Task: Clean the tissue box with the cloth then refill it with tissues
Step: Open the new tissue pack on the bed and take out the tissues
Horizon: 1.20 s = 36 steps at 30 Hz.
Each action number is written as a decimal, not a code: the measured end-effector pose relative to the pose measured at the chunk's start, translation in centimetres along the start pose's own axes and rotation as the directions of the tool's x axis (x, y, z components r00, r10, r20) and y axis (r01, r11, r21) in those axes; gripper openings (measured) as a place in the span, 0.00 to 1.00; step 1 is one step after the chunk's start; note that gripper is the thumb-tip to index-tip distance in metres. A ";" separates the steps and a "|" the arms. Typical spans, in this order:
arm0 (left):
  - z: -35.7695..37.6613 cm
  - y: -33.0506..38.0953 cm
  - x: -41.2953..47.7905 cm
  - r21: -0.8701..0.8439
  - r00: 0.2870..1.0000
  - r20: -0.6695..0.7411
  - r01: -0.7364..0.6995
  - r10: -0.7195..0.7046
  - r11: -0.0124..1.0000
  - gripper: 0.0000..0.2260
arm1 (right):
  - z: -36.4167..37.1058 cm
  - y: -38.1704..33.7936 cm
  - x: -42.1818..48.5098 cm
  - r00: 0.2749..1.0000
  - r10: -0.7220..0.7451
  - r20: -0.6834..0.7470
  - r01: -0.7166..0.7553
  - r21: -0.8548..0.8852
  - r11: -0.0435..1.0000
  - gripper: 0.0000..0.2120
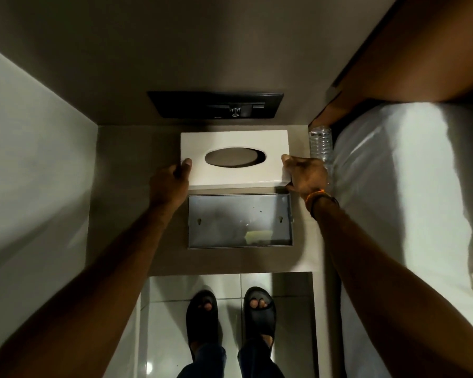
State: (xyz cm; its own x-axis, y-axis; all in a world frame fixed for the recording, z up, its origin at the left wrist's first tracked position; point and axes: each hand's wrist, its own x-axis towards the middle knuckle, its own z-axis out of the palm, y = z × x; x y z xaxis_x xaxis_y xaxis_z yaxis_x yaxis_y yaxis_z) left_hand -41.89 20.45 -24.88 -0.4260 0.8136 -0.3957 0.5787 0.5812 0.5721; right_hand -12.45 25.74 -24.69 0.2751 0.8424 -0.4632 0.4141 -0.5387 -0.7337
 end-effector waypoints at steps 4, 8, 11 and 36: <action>-0.5 1.7 -2.1 -0.072 0.993 -0.119 -0.013 0.005 0.997 0.27 | -1.6 -0.3 -3.4 0.975 -0.183 -0.124 0.177 -0.058 0.982 0.19; -0.9 4.6 -7.2 -0.153 0.980 -0.178 -0.112 0.085 0.982 0.26 | -4.0 -1.8 -8.4 0.954 -0.219 -0.203 0.206 -0.085 0.975 0.16; -0.7 7.3 -11.8 -0.083 0.979 -0.092 -0.189 0.182 0.978 0.28 | -6.6 -2.6 -12.6 0.949 -0.244 -0.198 0.220 -0.138 0.966 0.17; 21.0 32.2 -50.3 -0.258 -0.032 0.585 -0.955 0.811 0.148 0.27 | -43.8 19.6 -36.2 0.395 0.581 -0.711 -0.194 0.554 0.810 0.20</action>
State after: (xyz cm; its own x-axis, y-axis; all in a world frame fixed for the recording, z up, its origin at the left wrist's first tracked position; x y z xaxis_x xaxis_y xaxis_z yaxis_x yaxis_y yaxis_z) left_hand 12.78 -1.46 -1.61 0.8892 0.4539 0.0565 0.3133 -0.6944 0.6478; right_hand 23.70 -15.75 -0.51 0.9666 0.0124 -0.2560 -0.1988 -0.5942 -0.7794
